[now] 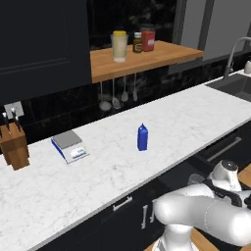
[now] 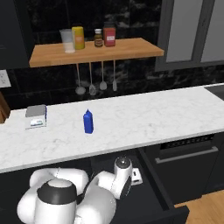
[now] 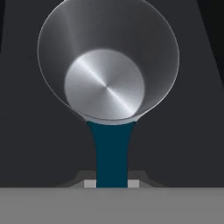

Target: Pick the measuring cup from the drawer and place it on the counter.

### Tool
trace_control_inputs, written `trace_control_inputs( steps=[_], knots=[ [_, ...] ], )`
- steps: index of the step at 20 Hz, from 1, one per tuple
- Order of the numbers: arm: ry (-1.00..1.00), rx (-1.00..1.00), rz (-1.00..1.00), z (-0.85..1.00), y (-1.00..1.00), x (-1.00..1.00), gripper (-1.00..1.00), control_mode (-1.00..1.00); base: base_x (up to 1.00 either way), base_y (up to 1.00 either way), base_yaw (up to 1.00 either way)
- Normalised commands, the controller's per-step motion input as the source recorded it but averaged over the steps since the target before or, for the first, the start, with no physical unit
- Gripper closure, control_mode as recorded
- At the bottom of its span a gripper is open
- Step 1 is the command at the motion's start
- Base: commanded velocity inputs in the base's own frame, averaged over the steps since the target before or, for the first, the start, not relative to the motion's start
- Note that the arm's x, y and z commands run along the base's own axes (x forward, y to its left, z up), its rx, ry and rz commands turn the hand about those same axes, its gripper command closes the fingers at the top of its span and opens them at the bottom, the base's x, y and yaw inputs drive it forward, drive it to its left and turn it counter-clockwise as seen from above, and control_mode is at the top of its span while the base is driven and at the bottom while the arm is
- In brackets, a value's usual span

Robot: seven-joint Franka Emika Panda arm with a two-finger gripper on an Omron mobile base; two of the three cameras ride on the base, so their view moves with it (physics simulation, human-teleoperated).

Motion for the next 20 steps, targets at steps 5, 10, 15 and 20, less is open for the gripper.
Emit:
trace_control_inputs(
  steps=[5,10,15,20],
  knots=[
    [-0.02,0.06,0.05,1.0,-0.15,-0.36,1.0,-1.0,0.0,0.0,0.0],
    [-0.04,0.05,0.11,1.0,0.02,-0.13,1.0,-1.0,0.0,0.0,0.0],
    [-0.14,0.07,0.17,1.0,0.44,0.56,1.0,-1.0,0.0,0.0,0.0],
    [-0.02,0.05,0.09,1.0,0.16,0.74,1.0,-1.0,0.0,0.0,0.0]
  ],
)
